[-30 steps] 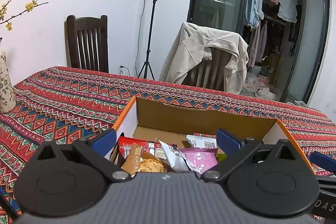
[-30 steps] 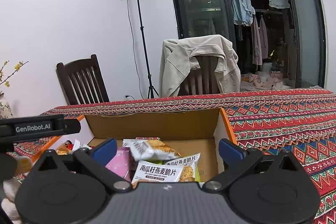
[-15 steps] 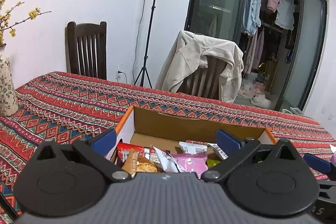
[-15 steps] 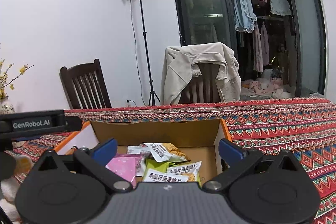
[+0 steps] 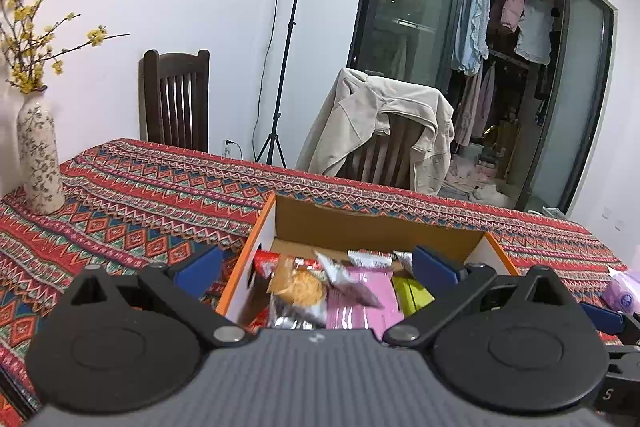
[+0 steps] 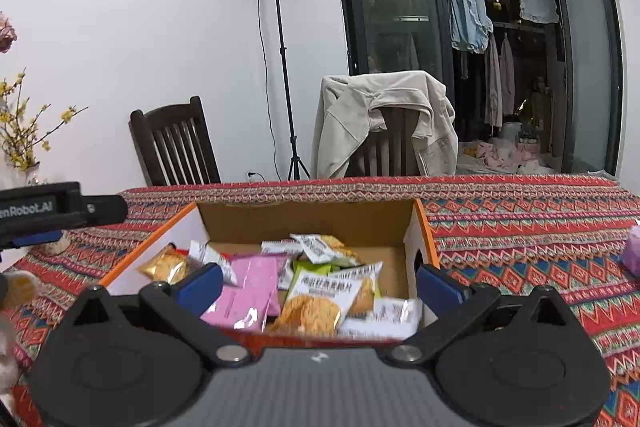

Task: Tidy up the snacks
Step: 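Withdraw both tools from the box back to the snack pile, then grasp a pink packet from the pile with the right tool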

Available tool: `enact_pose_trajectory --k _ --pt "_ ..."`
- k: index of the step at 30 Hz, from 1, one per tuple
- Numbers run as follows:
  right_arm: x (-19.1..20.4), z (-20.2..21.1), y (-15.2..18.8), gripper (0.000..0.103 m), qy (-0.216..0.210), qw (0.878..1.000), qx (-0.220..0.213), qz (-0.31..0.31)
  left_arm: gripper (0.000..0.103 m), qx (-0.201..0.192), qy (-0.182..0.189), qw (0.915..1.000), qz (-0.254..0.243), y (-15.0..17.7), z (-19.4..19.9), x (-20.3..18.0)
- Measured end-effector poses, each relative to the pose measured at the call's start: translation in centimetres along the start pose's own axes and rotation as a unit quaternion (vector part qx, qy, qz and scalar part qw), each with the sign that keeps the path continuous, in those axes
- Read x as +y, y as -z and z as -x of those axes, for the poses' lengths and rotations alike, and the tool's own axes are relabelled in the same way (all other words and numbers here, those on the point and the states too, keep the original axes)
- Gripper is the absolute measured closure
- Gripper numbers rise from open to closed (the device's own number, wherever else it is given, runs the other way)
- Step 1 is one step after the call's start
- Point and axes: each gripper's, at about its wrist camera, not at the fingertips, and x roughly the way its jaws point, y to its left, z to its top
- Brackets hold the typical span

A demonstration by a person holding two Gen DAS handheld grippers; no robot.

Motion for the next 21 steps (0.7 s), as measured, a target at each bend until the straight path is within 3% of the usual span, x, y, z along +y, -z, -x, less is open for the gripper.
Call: enact_pose_trajectory --k 12,21 --pt "0.6 3.2 3.7 0.000 -0.011 0.999 0.038 -0.004 0.000 0.020 0.016 0.9993 -0.027 3.3 3.2 1.9" --pt "0.4 3.7 6.4 0.000 -0.014 0.998 0.065 -0.012 0.000 0.030 0.027 0.9985 -0.037 6.8 3.3 3.5"
